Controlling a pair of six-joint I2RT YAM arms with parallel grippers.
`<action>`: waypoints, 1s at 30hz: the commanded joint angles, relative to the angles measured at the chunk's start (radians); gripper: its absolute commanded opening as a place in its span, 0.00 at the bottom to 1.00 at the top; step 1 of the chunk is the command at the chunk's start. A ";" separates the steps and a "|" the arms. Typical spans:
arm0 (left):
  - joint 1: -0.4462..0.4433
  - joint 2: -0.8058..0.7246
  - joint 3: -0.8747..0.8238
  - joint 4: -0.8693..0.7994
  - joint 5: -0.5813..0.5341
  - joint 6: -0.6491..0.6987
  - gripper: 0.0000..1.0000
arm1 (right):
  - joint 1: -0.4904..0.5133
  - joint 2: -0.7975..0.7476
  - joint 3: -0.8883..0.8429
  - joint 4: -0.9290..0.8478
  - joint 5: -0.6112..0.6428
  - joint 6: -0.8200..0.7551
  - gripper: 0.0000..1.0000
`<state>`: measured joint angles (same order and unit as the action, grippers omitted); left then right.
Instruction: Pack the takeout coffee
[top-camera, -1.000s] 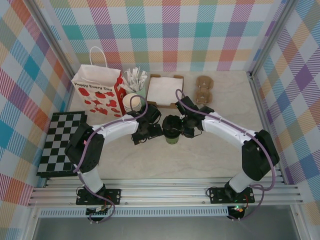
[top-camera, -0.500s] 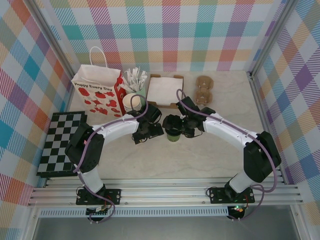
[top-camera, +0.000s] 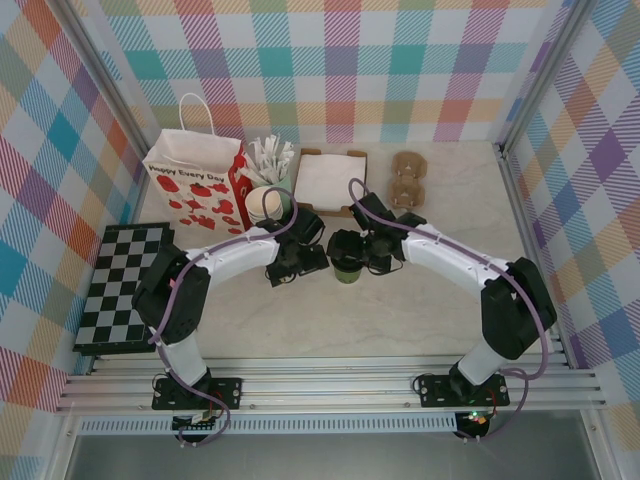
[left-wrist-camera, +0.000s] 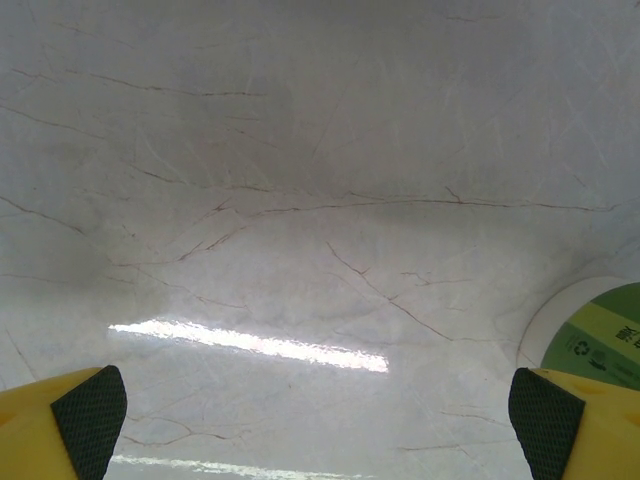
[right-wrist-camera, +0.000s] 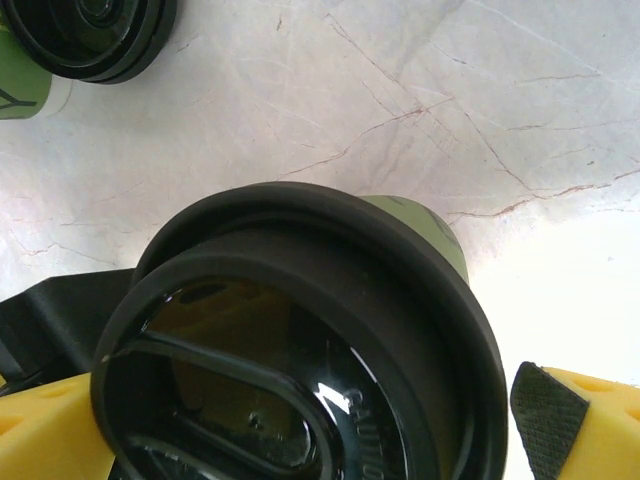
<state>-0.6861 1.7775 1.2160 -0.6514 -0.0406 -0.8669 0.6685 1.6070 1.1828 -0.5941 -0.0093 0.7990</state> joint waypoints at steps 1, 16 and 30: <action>-0.007 0.014 0.027 -0.019 0.011 0.017 1.00 | 0.006 0.026 0.041 -0.005 -0.016 -0.022 0.99; -0.006 -0.027 0.037 -0.030 -0.019 0.035 1.00 | 0.006 0.006 -0.002 0.006 0.002 -0.087 0.86; -0.007 -0.089 -0.011 -0.015 -0.084 0.009 1.00 | 0.006 0.042 -0.086 0.008 -0.002 -0.114 0.82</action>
<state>-0.6865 1.7283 1.2240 -0.6533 -0.0921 -0.8455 0.6689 1.6131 1.1568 -0.5282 -0.0185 0.6975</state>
